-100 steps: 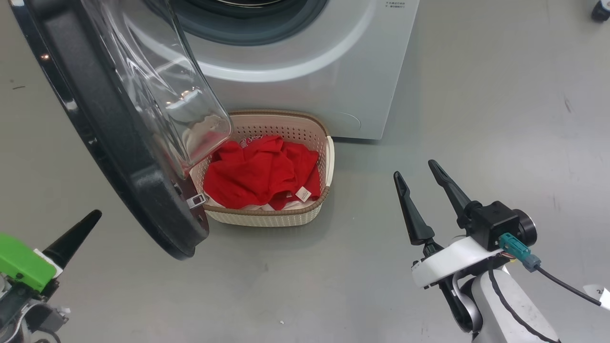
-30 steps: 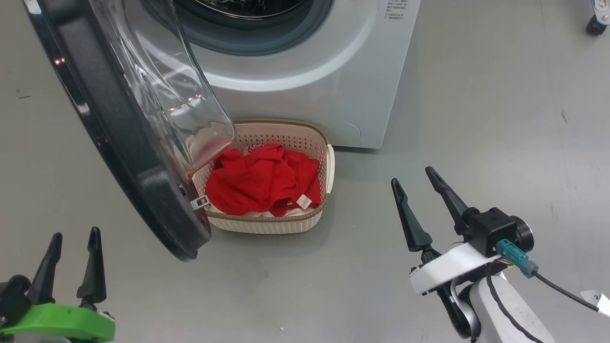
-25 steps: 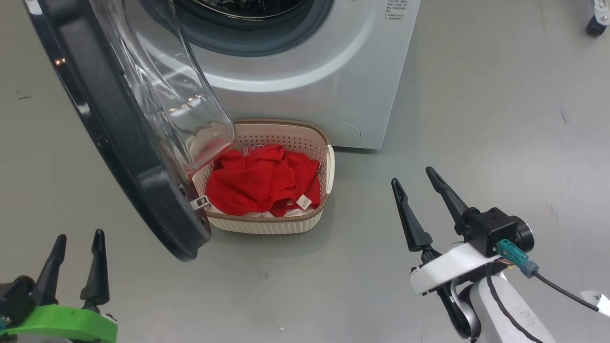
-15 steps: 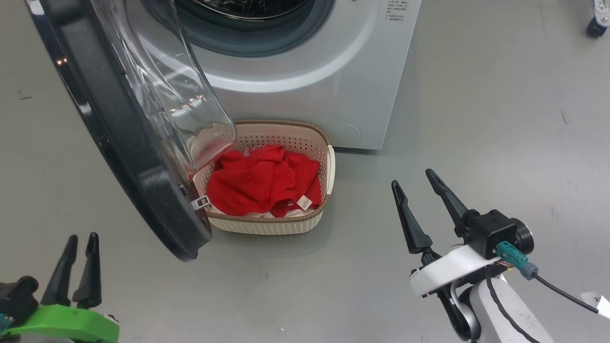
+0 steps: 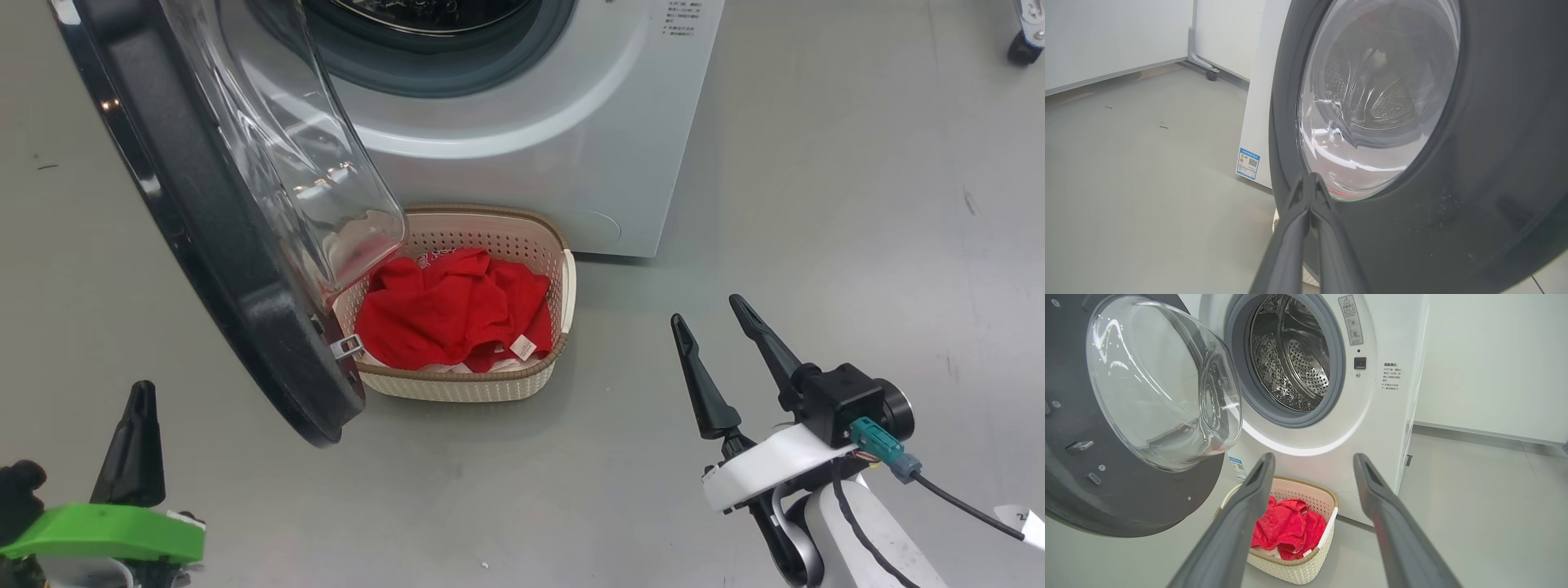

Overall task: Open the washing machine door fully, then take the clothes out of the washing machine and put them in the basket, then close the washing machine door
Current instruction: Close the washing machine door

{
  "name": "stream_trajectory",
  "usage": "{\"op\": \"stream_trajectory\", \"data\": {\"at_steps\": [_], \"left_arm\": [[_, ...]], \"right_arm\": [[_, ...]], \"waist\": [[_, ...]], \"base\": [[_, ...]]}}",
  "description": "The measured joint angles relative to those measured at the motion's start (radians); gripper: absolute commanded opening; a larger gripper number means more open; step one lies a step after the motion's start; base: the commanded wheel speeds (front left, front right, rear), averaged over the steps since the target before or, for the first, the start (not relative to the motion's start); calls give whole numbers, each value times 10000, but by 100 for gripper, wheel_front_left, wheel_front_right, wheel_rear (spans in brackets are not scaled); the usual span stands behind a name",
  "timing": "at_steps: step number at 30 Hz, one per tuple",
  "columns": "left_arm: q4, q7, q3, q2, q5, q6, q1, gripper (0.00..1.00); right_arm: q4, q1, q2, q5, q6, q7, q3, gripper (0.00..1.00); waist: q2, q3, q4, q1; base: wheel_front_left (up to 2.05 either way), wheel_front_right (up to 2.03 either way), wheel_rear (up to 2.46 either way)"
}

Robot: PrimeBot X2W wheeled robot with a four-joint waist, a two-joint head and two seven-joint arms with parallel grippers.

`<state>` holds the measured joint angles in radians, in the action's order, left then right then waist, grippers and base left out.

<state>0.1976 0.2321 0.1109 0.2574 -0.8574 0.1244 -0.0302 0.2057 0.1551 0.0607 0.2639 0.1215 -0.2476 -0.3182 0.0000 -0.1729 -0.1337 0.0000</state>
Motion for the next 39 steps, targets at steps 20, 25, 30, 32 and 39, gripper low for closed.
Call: {"op": "stream_trajectory", "data": {"at_steps": [20,25,30,32,39], "left_arm": [[-1423,-3568,-1246,-1444,-8284,0,-519,0],[-1452,-4550,-1588,-1534,-9938,-353,-507,0],[-1770,-5428,-1733,-1498,-11014,-817,-502,0],[-1806,-5672,-1743,-1388,-11116,-984,-486,0],[-2088,-6295,-1785,-1087,-11317,-1384,-456,0]], "right_arm": [[8,-7,-12,0,2,0,-109,100],[4,-9,-13,0,4,0,-113,100],[-2,-9,-13,0,4,0,-107,100],[-4,-9,-13,0,4,0,-102,100],[-12,-9,-15,0,4,0,-77,100]], "waist": [[0,-21,8,0],[0,-57,24,0],[0,-97,19,0],[0,-119,12,0],[0,-211,-19,0]], "base": [[0,0,0],[0,0,0],[0,0,0],[0,0,0],[0,0,0]]}}
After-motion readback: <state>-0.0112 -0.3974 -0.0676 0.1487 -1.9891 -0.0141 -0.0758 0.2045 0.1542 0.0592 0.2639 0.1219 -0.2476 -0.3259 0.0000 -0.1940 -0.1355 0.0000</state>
